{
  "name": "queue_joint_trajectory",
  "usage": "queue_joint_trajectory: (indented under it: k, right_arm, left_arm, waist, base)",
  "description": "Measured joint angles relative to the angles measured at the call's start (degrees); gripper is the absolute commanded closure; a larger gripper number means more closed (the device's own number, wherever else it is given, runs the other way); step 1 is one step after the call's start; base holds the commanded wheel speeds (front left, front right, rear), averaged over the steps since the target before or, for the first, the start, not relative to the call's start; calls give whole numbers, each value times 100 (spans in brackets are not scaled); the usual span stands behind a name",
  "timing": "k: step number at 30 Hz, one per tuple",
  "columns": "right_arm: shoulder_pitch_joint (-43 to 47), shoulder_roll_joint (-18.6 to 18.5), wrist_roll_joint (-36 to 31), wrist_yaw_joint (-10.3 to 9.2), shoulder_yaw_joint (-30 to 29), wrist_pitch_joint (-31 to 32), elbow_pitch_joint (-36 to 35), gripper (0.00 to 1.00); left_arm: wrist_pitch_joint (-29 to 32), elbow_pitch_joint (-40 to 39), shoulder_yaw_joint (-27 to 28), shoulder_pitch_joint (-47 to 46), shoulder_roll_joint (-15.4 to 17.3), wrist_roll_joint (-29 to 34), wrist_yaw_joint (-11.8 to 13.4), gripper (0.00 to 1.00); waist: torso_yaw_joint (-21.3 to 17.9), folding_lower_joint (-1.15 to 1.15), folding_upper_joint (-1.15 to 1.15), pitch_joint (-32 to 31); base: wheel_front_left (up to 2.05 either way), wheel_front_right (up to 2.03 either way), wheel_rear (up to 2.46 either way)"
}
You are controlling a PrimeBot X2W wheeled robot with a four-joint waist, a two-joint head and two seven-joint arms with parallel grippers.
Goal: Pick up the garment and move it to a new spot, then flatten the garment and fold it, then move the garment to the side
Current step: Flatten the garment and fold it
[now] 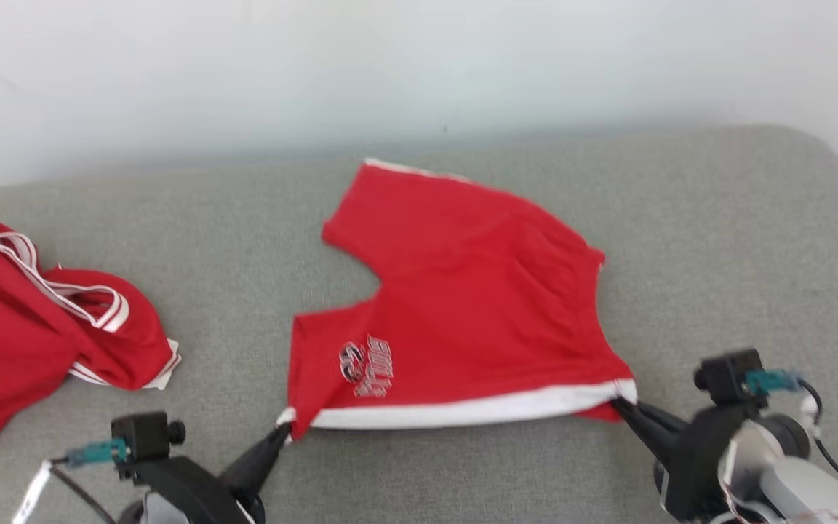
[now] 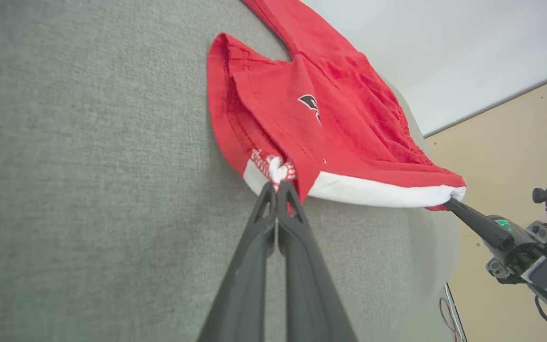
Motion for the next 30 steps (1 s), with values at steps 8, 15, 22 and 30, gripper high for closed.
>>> queue_joint_trajectory:
  k: [8, 15, 22, 30]
  right_arm:
    - [372, -164, 3, 11, 148, 4, -186, 100]
    - [366, -82, -36, 1, 211, 7, -197, 0]
    - [387, -107, -36, -86, 142, -52, -279, 0]
    - [740, -286, -62, -336, 46, -155, -690, 0]
  left_arm:
    - [-52, -76, -133, 291, -53, -19, 32, 100]
    - [-176, 145, -121, 275, -164, 54, 264, 0]
    - [-526, 136, -235, 232, 102, 745, 639, 0]
    - [-519, -480, -1279, 252, 285, 2097, 781, 0]
  waist:
    - [30, 0, 0, -340]
    - [24, 1, 0, -354]
    - [47, 2, 0, -438]
    - [14, 1, 0, -470]
  base:
    - [0, 0, 0]
    - [0, 0, 0]
    - [0, 0, 0]
    - [0, 0, 0]
